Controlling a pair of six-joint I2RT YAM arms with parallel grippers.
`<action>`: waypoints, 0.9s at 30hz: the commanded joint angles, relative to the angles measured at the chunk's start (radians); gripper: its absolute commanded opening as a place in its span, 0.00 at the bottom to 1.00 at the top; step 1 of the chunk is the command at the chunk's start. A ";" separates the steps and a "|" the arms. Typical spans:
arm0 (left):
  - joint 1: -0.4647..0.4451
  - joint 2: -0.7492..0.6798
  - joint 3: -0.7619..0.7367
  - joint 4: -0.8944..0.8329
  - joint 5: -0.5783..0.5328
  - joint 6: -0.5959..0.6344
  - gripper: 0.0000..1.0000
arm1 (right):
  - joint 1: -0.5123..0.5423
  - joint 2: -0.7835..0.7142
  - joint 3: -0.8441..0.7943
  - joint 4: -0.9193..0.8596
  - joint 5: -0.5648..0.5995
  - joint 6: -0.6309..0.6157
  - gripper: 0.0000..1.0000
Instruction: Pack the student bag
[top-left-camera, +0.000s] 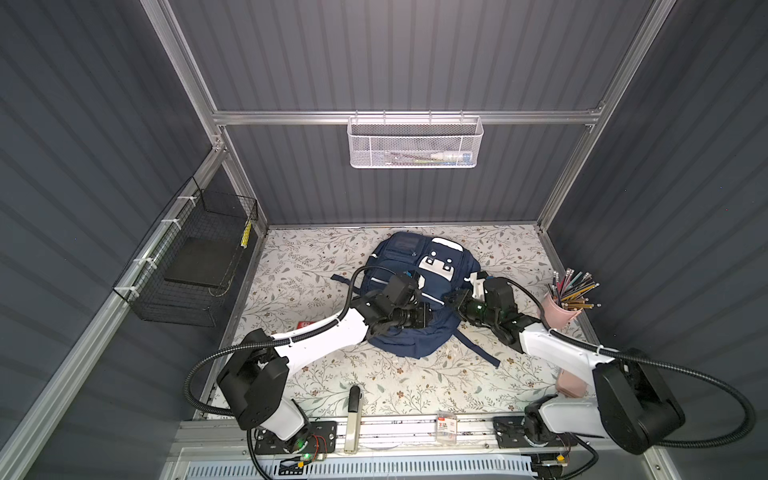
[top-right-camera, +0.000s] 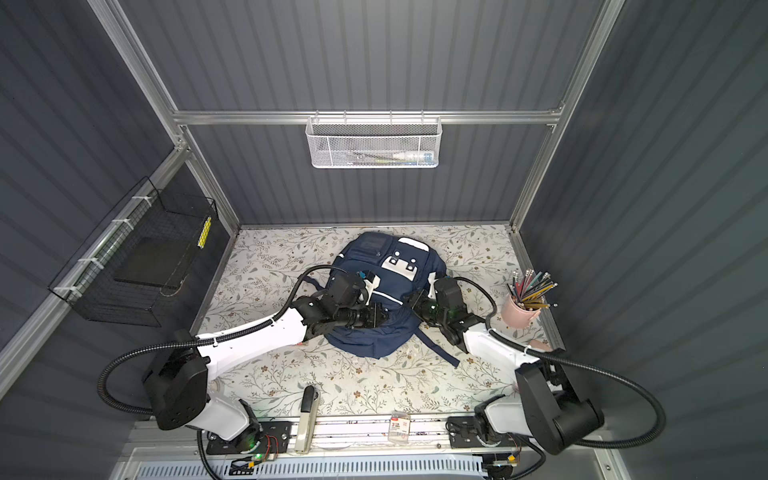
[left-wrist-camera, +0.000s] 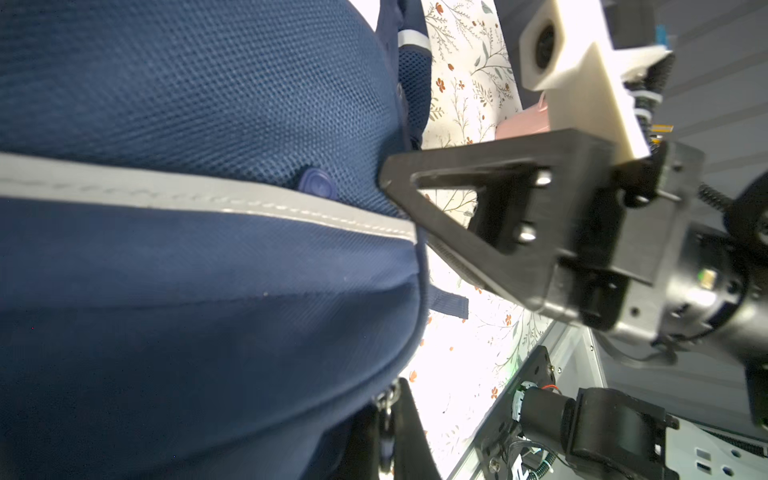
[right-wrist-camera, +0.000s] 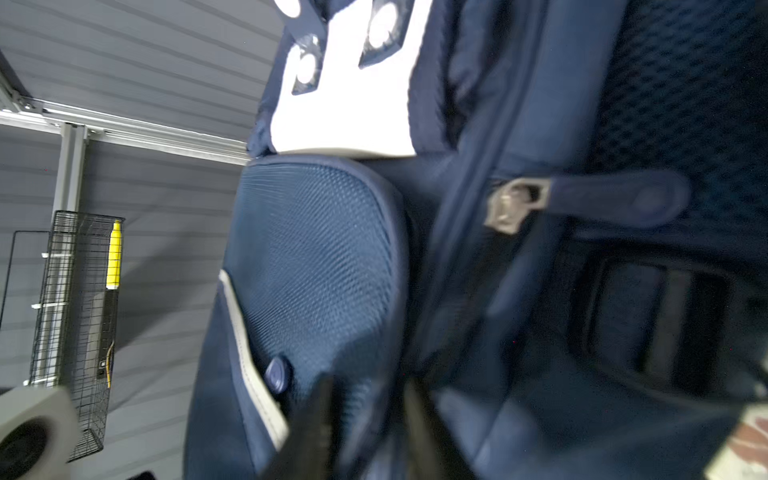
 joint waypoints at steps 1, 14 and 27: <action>-0.006 -0.023 0.038 -0.002 0.017 0.013 0.00 | -0.024 0.021 0.028 0.029 -0.006 -0.020 0.00; 0.112 -0.137 0.035 -0.267 -0.087 0.168 0.00 | -0.196 0.009 0.097 -0.166 -0.027 -0.243 0.00; 0.186 -0.152 -0.003 -0.253 0.067 0.259 0.00 | -0.281 0.092 0.241 -0.296 -0.017 -0.325 0.11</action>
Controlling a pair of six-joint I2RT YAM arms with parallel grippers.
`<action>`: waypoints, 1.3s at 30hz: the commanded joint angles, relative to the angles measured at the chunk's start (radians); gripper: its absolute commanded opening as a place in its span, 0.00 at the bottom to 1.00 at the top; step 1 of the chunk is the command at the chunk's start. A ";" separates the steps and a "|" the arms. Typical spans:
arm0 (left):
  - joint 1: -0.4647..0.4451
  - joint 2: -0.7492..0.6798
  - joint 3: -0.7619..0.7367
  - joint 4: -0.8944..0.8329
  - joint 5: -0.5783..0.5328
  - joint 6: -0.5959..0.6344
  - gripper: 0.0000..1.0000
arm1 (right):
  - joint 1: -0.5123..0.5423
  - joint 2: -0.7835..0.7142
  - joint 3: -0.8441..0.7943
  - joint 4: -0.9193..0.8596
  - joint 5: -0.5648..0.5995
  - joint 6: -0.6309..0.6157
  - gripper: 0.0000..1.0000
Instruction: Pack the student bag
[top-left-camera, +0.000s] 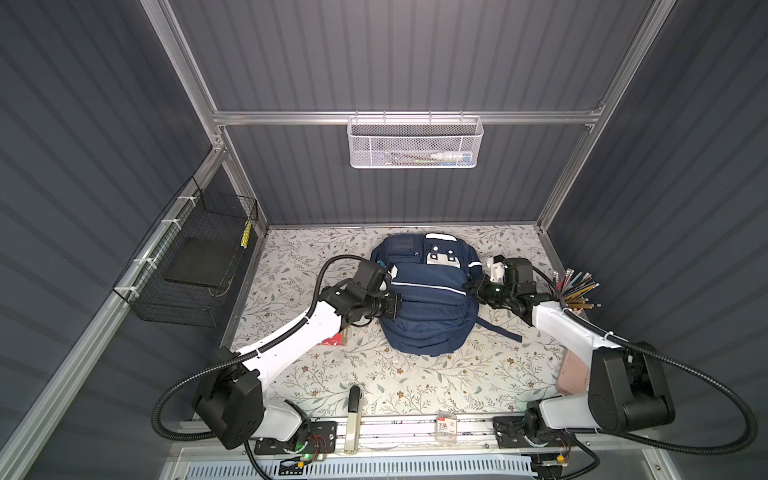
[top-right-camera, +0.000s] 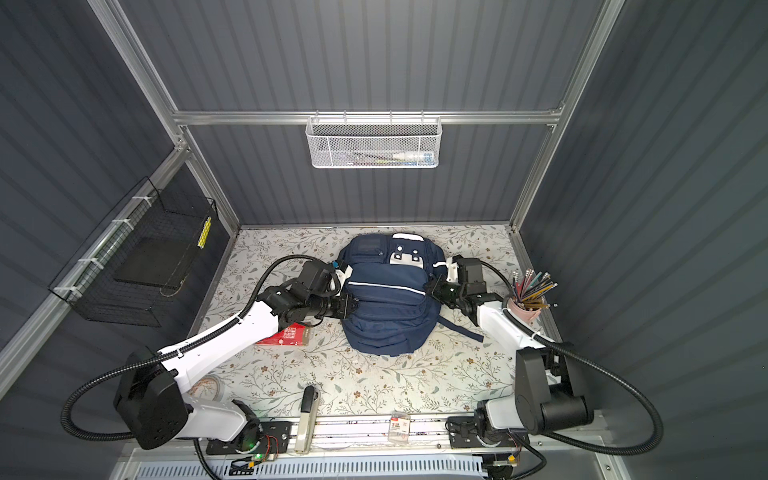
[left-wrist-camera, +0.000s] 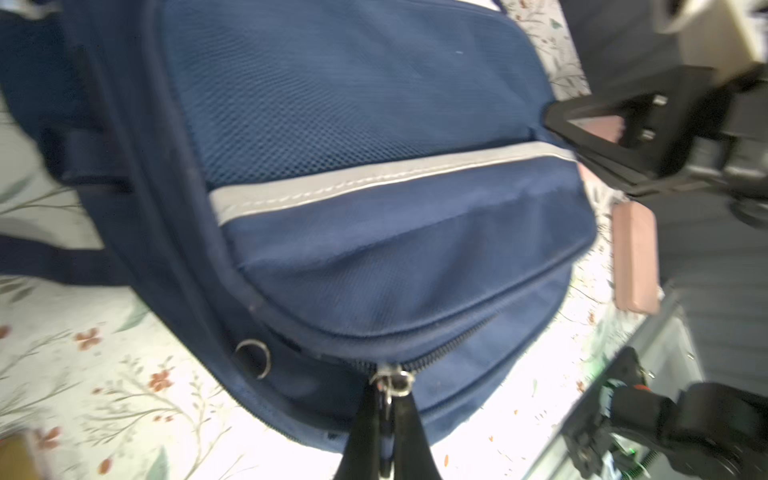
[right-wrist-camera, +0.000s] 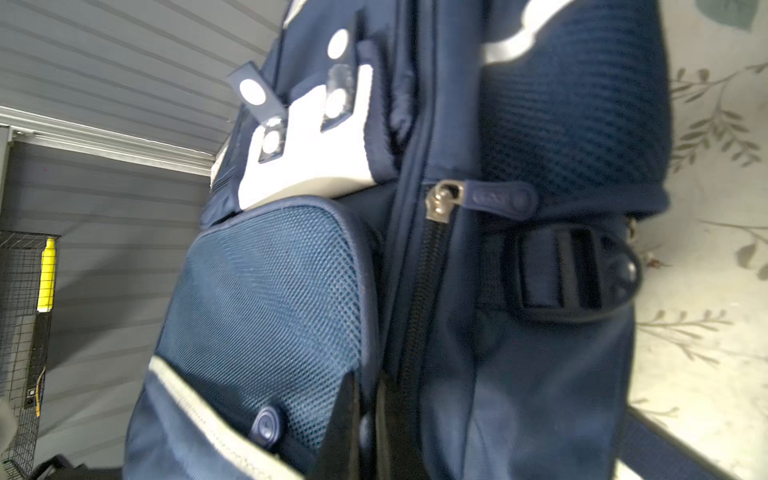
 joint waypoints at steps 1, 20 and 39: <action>-0.034 -0.002 -0.001 -0.022 0.059 -0.008 0.00 | 0.002 0.007 0.041 -0.003 0.131 -0.021 0.34; -0.164 0.180 0.082 0.237 0.124 -0.287 0.00 | 0.294 -0.379 -0.279 0.013 0.258 0.315 0.70; -0.164 0.218 0.144 0.242 0.044 -0.323 0.00 | 0.349 -0.564 -0.369 -0.143 0.276 0.387 0.73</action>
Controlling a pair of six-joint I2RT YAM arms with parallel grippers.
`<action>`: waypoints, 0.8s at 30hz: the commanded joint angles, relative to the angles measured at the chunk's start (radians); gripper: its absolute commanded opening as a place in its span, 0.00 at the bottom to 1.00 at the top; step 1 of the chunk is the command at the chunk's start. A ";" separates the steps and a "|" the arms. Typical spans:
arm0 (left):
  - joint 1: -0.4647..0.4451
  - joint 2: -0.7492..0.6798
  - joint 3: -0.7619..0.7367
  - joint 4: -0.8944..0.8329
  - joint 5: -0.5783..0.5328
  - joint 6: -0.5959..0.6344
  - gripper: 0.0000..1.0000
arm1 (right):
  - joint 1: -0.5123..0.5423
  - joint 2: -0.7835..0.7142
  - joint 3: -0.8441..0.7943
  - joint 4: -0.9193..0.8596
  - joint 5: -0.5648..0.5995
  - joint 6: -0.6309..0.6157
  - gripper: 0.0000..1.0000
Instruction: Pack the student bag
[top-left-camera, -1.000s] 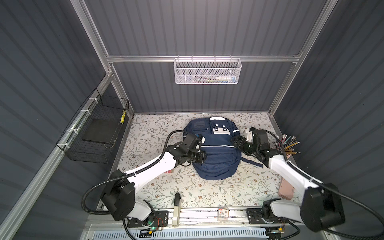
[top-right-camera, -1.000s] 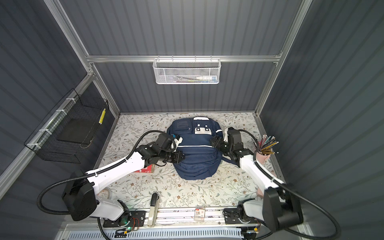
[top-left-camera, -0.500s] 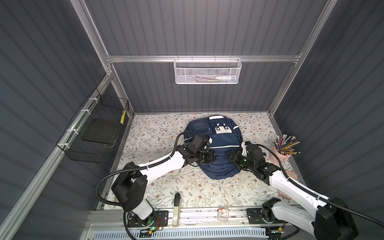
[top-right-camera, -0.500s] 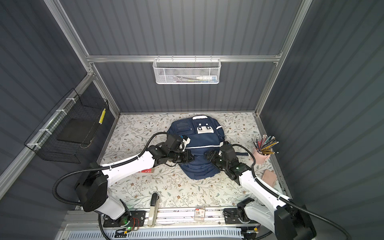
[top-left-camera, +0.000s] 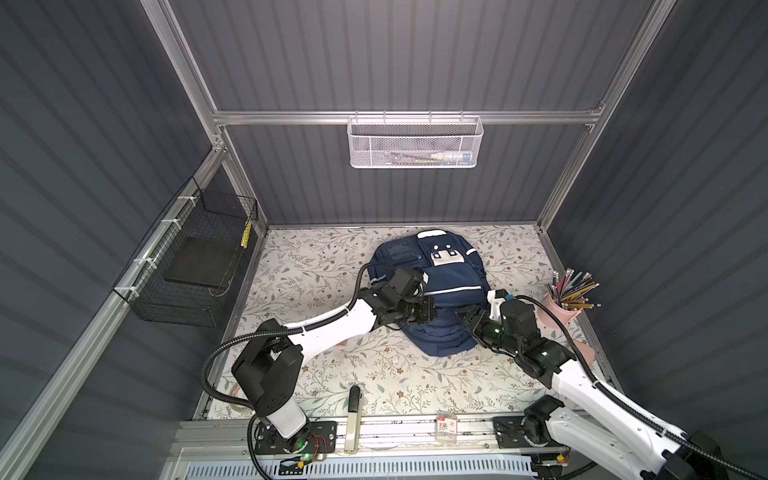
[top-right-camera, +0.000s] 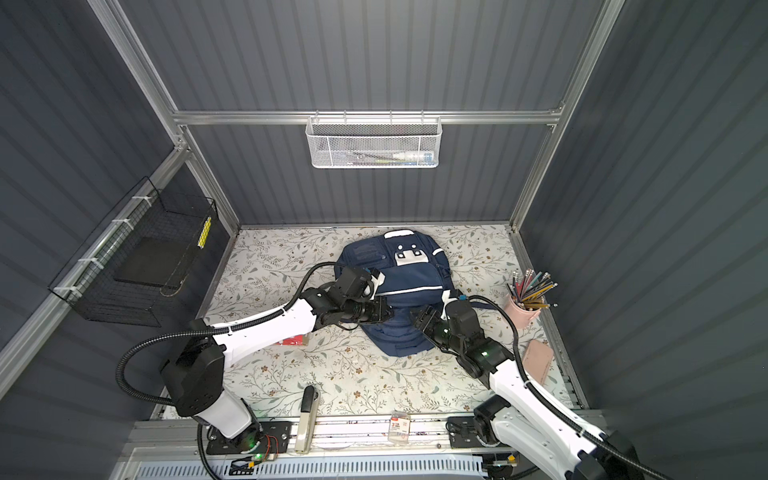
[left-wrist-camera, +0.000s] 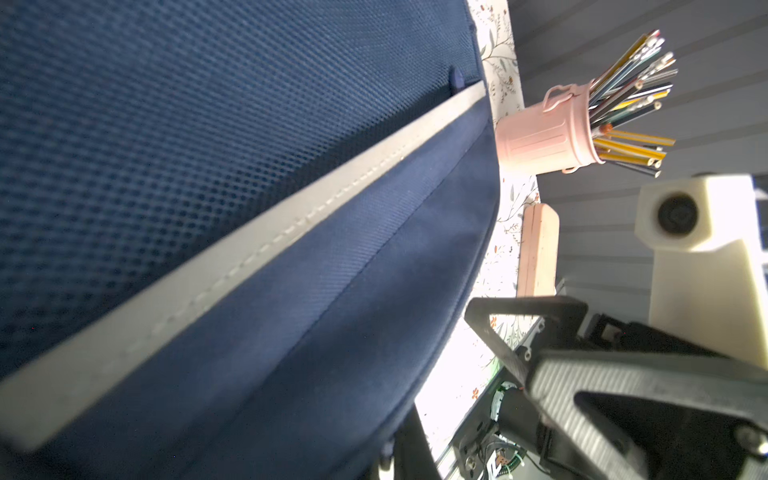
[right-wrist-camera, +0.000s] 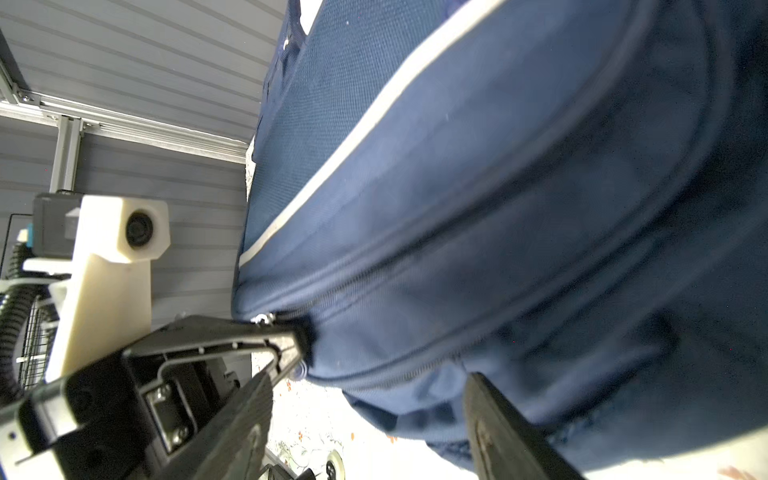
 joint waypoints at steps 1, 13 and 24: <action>-0.002 -0.025 0.045 0.049 -0.035 -0.018 0.00 | 0.006 0.007 -0.058 -0.024 -0.012 0.061 0.72; -0.006 -0.080 -0.008 0.106 0.048 -0.093 0.00 | -0.051 0.291 -0.003 0.290 -0.015 0.050 0.71; 0.022 -0.148 -0.003 -0.133 -0.072 0.056 0.00 | -0.202 0.204 -0.015 0.151 -0.086 -0.084 0.00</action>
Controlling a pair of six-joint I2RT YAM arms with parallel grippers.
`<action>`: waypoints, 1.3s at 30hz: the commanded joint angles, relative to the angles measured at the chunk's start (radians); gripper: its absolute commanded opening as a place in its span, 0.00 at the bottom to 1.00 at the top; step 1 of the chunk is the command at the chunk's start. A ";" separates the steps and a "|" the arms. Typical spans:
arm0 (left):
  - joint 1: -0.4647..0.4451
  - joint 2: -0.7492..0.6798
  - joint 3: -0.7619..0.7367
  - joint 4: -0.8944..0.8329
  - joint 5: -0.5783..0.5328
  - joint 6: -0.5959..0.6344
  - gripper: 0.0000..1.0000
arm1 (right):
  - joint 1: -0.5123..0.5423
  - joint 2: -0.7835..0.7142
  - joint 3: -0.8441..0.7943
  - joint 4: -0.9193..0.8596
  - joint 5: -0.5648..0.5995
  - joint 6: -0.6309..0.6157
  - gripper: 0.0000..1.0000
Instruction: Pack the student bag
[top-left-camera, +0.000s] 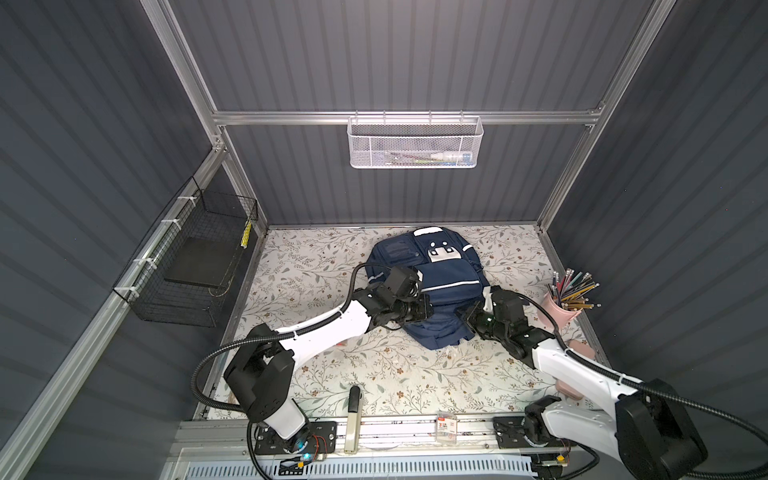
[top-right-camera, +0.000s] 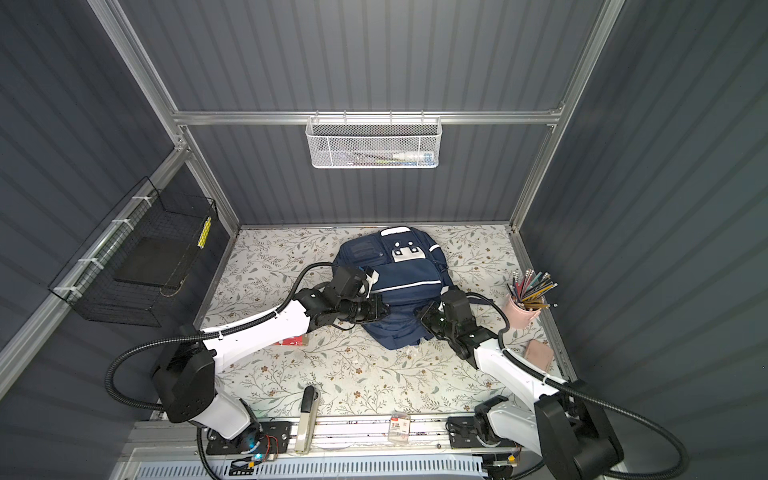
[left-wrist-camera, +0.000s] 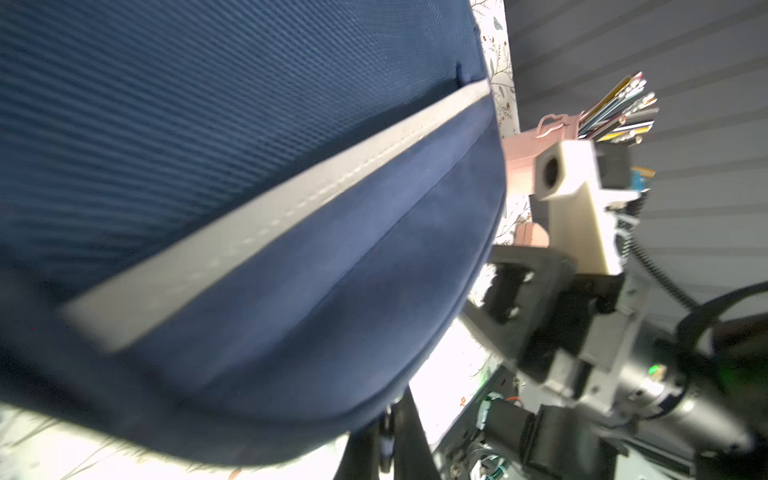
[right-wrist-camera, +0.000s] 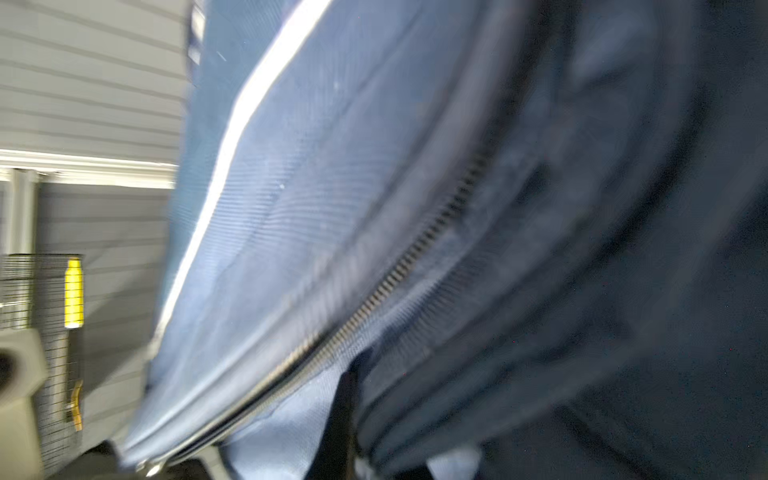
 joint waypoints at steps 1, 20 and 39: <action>0.030 -0.089 0.019 -0.118 -0.040 0.104 0.00 | -0.094 -0.064 -0.026 -0.075 -0.036 -0.100 0.00; 0.364 -0.065 -0.035 -0.072 -0.100 0.421 0.00 | -0.350 0.029 0.192 -0.504 -0.126 -0.566 0.00; 0.140 -0.045 -0.083 0.151 0.060 0.175 0.00 | -0.128 -0.344 -0.062 -0.318 -0.184 -0.036 0.64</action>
